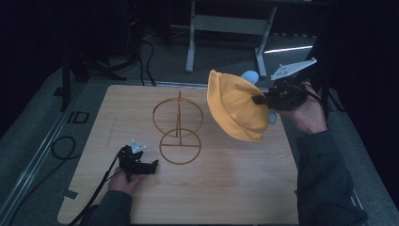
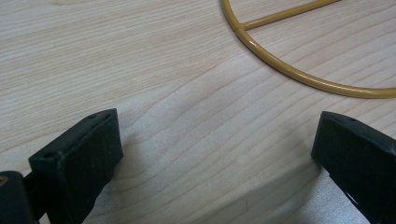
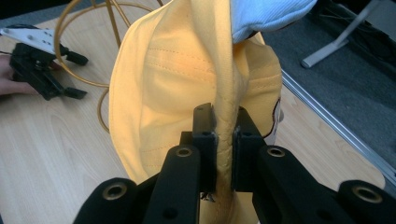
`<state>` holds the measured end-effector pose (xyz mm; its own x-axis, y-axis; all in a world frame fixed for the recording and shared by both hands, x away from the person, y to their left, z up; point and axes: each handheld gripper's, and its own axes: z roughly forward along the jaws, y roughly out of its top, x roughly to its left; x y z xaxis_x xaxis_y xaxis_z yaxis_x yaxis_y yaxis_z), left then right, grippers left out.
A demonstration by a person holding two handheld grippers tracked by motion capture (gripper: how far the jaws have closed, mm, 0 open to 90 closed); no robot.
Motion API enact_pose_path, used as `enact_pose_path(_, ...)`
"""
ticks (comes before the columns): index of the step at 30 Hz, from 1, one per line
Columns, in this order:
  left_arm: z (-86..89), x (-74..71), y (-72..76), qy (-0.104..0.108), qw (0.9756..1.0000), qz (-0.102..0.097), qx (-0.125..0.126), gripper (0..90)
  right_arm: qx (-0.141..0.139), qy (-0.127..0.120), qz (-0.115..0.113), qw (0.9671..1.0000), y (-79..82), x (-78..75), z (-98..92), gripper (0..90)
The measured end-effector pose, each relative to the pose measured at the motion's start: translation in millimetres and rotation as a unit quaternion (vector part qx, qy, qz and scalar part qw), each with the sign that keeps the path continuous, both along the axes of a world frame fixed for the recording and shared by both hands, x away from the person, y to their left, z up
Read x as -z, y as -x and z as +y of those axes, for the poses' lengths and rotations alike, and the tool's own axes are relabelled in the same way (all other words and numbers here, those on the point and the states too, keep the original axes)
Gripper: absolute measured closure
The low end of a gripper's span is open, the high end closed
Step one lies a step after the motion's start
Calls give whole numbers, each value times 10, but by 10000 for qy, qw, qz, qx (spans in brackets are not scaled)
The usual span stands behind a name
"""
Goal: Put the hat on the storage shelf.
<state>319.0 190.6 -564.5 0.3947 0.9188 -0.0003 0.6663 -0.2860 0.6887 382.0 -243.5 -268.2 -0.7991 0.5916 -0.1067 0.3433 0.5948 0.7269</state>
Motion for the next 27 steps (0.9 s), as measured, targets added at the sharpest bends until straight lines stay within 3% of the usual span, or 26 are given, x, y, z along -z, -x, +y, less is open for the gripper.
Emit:
enact_pose_path(16,-2,2,0,13,10000,-12,-11,19,-328,-233,-161,9991,27,-83,101,833)
enact_pose_path(27,-3,4,0,18,10000,-24,-16,19,-455,-264,-220,9984,25,-126,188,834)
